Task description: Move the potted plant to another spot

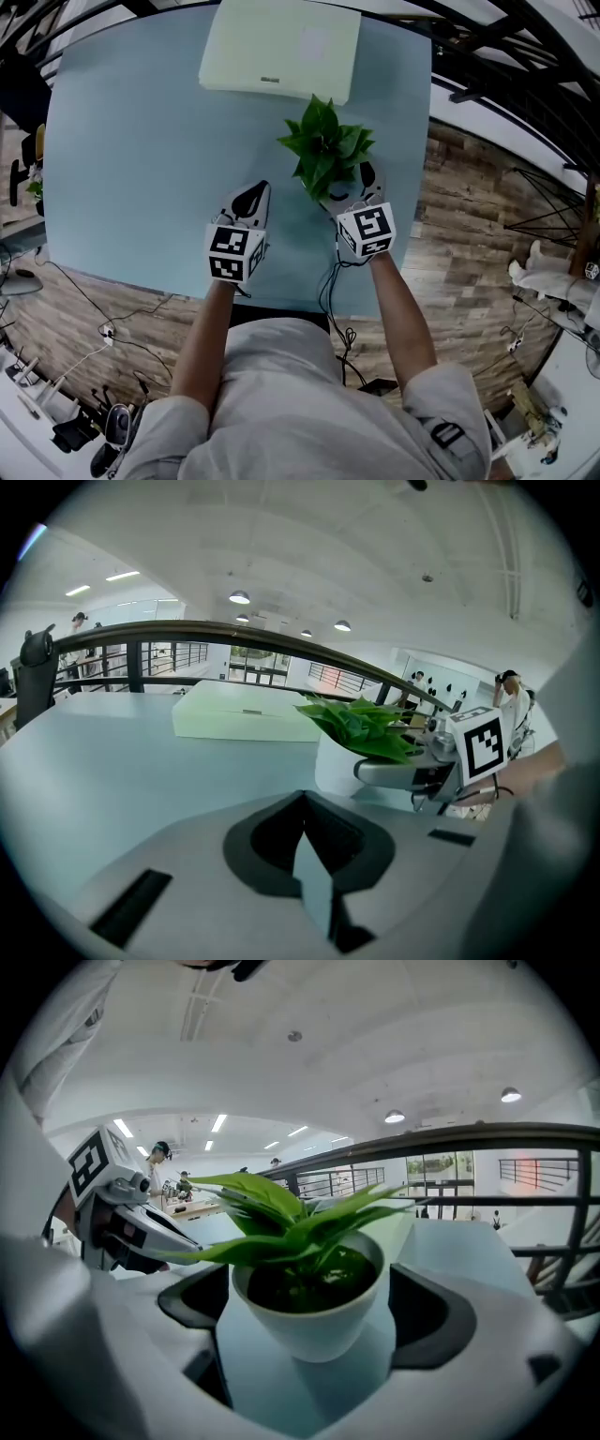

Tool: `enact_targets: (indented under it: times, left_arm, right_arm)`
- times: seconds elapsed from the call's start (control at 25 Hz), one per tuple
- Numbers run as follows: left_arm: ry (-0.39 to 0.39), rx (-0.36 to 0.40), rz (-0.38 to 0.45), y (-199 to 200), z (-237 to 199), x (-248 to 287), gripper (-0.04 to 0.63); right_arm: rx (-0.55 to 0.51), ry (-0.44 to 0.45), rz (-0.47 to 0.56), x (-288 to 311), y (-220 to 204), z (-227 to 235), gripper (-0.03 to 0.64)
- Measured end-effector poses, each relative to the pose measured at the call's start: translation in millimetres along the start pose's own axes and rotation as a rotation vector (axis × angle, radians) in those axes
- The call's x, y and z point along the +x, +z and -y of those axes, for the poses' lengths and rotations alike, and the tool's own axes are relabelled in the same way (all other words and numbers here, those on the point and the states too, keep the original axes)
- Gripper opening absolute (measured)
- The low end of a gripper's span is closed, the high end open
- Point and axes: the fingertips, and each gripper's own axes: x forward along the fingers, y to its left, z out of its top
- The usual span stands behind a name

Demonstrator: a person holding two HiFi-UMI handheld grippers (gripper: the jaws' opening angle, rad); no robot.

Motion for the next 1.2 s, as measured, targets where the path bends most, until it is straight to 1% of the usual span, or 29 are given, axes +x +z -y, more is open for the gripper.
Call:
enact_targets:
  times: [0.16,0.36,0.48,0.52,0.64,0.8,0.88,1.0,1.12,1.2]
  left_arm:
    - [-0.015,-0.002,-0.010,0.1,-8.8,0.0,0.012]
    - [-0.052,0.016,-0.020,1.2,-15.1,-2.9,0.012]
    - [-0.069,0.017,-0.018,-2.2,-16.0,-12.6,0.012]
    - [-0.076,0.015,-0.020,-3.7,-17.2,-15.1,0.012]
    - [-0.093,0.011,-0.024,-9.8,-23.0,-21.4,0.012]
    - [-0.107,0.011,-0.034,-22.4,-31.1,-27.7,0.012]
    - [-0.117,0.016,-0.042,-28.4,-33.0,-30.5,0.012]
    - [-0.137,0.040,-0.057,-35.1,-32.1,-35.9,0.012]
    - [-0.159,0.077,-0.074,-38.9,-27.6,-46.2,0.012]
    - [-0.174,0.096,-0.077,-38.4,-24.4,-53.7,0.012]
  right_arm:
    - [0.040,-0.020,-0.036,-1.1,-10.6,2.1,0.520]
    - [0.073,-0.094,-0.085,-16.4,-27.4,2.1,0.520]
    - [0.061,-0.155,-0.148,-32.1,-42.1,-5.2,0.516]
    - [0.043,-0.175,-0.173,-36.1,-46.2,-7.9,0.502]
    - [-0.002,-0.229,-0.215,-45.9,-48.3,-17.2,0.433]
    - [-0.079,-0.302,-0.255,-59.2,-50.6,-33.2,0.243]
    - [-0.128,-0.324,-0.296,-64.6,-57.2,-42.0,0.204]
    - [-0.177,-0.339,-0.333,-69.4,-59.7,-55.5,0.175]
    - [-0.181,-0.339,-0.357,-76.4,-57.9,-71.4,0.132]
    - [-0.175,-0.328,-0.376,-81.4,-56.9,-82.6,0.077]
